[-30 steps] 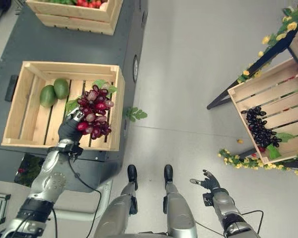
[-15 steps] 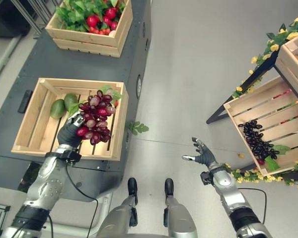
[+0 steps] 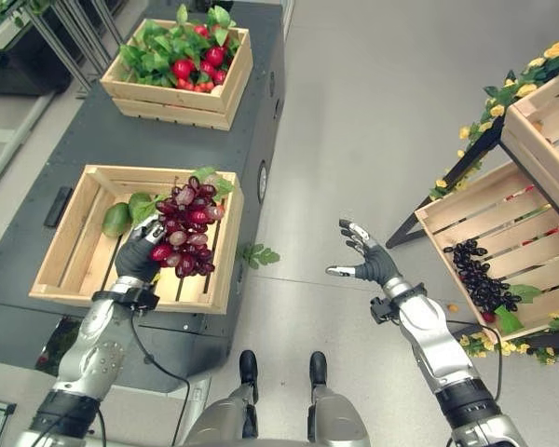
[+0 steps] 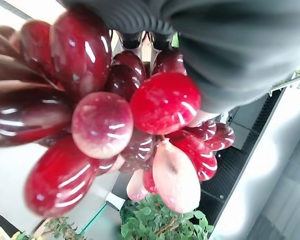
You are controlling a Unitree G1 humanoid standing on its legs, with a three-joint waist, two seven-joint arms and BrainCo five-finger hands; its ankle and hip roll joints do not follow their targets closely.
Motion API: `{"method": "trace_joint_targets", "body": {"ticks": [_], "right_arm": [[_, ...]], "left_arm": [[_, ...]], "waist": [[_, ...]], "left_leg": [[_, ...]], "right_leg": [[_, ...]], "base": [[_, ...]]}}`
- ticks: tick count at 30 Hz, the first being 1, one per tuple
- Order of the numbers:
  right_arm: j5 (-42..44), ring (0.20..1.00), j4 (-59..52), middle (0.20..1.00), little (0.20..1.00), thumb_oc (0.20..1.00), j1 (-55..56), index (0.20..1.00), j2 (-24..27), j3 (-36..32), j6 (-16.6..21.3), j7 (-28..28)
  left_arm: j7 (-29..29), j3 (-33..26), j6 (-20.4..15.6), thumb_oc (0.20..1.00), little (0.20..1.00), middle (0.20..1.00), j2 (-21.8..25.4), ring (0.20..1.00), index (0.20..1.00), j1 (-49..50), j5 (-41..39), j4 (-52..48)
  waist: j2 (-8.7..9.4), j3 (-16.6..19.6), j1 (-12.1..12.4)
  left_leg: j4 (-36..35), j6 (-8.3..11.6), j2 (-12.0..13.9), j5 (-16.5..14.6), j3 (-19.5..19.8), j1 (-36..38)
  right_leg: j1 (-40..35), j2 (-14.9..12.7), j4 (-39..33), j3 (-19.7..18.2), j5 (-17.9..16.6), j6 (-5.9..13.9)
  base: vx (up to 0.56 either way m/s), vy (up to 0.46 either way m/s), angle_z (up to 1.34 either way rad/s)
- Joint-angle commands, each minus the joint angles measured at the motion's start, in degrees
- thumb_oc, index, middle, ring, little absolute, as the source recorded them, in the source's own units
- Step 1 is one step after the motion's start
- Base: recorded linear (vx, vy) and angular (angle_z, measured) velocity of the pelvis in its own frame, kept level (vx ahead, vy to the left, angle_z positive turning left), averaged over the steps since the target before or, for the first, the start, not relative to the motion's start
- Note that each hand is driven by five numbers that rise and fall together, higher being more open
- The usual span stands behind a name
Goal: Pick up the fruits from the basket on one side to the basket on the other side
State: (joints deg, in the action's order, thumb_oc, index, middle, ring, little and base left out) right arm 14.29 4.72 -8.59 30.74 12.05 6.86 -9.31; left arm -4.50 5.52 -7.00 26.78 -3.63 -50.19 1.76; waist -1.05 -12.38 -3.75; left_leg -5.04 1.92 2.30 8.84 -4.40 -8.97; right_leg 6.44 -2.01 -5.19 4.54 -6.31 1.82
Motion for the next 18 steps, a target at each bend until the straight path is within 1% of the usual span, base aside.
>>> {"method": "trace_joint_targets", "body": {"ticks": [1,4,6,12,16,18], "right_arm": [[1.3,1.000,-1.6,1.000,1.000,1.000,-4.9,1.000,-0.2,4.2,2.2,-0.6],[1.0,1.000,-0.6,1.000,1.000,1.000,-7.6,1.000,-1.1,6.9,1.8,-0.8],[0.4,1.000,1.1,1.000,1.000,1.000,-10.5,1.000,-2.8,9.9,1.5,-0.7],[-0.8,1.000,4.0,1.000,1.000,1.000,-13.6,1.000,-5.7,13.8,1.2,-0.3],[-1.7,1.000,5.8,1.000,1.000,1.000,-15.4,1.000,-7.4,15.9,0.9,0.0],[-2.3,1.000,8.1,1.000,1.000,1.000,-17.0,1.000,-9.5,18.2,0.5,-0.1]], "left_arm": [[-2.1,0.1,-3.7,0.200,0.200,0.200,-0.1,0.200,0.200,-3.1,2.5,-2.5],[-2.1,1.5,-3.6,0.200,0.200,0.200,-0.5,0.200,0.200,-3.5,3.2,-2.3],[-2.1,3.1,-3.4,0.200,0.200,0.200,-1.0,0.200,0.200,-4.1,4.0,-1.8],[-1.8,5.1,-3.3,0.200,0.200,0.200,-2.4,0.200,0.200,-4.5,4.6,-1.5],[-1.2,6.2,-3.3,0.200,0.200,0.200,-2.5,0.200,0.200,-5.3,5.4,-1.5],[-0.8,7.4,-3.5,0.200,0.200,0.200,-3.0,0.200,0.200,-6.4,5.8,-1.6]], "waist": [[3.01,5.6,0.6],[2.96,6.0,0.8],[2.99,6.5,1.3],[2.93,7.3,1.8],[2.97,7.7,2.0],[2.99,8.0,2.3]], "left_leg": [[0.0,1.47,0.3,-7.2,1.7,3.7],[0.0,1.52,0.3,-7.2,1.7,3.9],[0.0,1.53,0.3,-7.3,1.8,4.2],[0.0,1.55,0.3,-7.5,2.0,4.7],[0.0,1.57,0.3,-7.5,2.0,4.9],[0.0,1.55,0.3,-7.5,2.2,5.0]], "right_leg": [[0.2,-4.4,0.2,1.2,1.4,5.88],[-0.1,-4.4,0.2,1.3,1.6,5.84],[-0.6,-4.4,0.2,1.5,1.7,5.85],[-1.3,-4.5,0.2,1.6,2.0,5.80],[-1.6,-4.6,0.2,1.8,2.1,5.78],[-1.8,-4.6,0.2,2.0,2.1,5.76]], "base": [[0.00,0.000,0.00],[0.01,-0.004,0.00],[0.02,-0.017,0.05],[0.02,-0.003,0.07],[0.00,0.000,0.00],[0.00,0.000,0.00]]}}
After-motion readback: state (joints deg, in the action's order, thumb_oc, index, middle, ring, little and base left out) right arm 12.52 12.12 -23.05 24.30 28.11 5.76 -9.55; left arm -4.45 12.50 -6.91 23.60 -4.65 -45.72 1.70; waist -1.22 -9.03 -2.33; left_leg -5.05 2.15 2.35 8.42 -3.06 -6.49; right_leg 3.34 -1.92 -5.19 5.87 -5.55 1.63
